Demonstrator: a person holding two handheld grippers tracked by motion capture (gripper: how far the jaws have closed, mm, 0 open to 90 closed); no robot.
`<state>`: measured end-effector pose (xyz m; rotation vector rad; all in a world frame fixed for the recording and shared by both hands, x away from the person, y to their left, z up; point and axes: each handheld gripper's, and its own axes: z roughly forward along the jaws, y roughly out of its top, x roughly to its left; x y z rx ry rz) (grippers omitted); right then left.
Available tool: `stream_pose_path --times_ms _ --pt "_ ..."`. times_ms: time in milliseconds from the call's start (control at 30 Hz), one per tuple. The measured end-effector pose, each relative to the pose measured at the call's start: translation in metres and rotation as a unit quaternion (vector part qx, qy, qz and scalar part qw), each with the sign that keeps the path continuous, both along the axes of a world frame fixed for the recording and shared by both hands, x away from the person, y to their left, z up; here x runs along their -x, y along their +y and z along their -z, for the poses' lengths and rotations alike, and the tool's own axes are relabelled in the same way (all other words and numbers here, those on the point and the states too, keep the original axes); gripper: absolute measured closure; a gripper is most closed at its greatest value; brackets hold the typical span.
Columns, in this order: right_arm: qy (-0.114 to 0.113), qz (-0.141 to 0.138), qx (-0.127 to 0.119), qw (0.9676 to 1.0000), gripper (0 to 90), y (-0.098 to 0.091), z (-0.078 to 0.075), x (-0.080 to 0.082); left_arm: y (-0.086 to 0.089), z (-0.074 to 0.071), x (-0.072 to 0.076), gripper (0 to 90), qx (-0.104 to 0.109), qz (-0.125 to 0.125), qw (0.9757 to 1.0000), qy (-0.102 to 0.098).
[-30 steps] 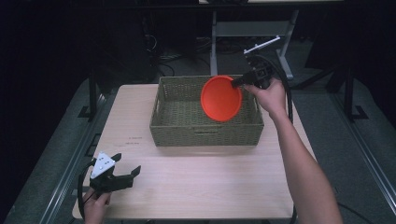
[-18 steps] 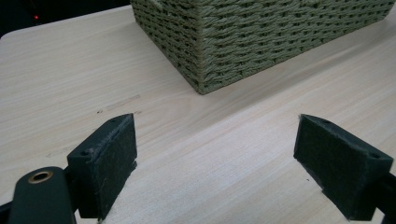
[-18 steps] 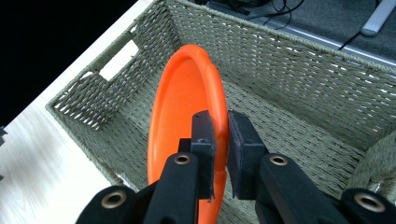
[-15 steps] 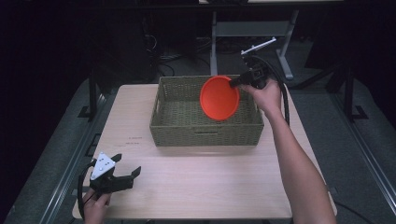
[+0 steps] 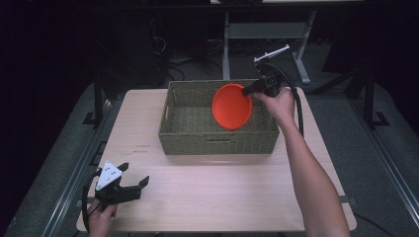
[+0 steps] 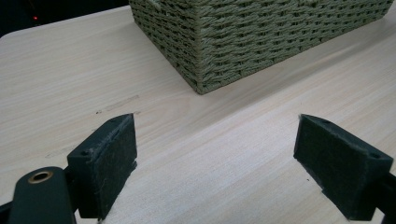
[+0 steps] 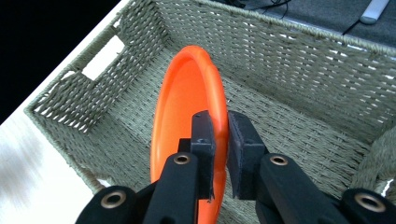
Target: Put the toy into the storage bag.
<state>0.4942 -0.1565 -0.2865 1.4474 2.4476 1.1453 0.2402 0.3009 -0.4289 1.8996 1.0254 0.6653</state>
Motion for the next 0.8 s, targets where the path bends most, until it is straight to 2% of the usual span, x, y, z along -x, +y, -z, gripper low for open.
stream_pose_path --times_ms 67,100,433,800 --pt "0.0 0.0 0.002 1.0 81.4 -0.001 0.004 -0.001 0.0 0.0 0.0 12.8 0.0 -0.001 1.0 0.0" --pt "0.009 0.005 -0.001 0.9999 81.4 -0.001 0.005 -0.001 0.0 0.0 0.0 12.8 0.0 -0.001 1.0 0.001" --pt "0.013 0.008 0.0 0.9999 81.3 -0.003 0.015 -0.004 0.0 0.0 0.0 12.8 0.001 -0.001 1.0 0.0" --pt "0.027 0.015 0.002 0.9995 81.2 -0.006 0.026 -0.006 0.0 0.0 0.0 12.8 0.0 -0.001 1.0 0.0"
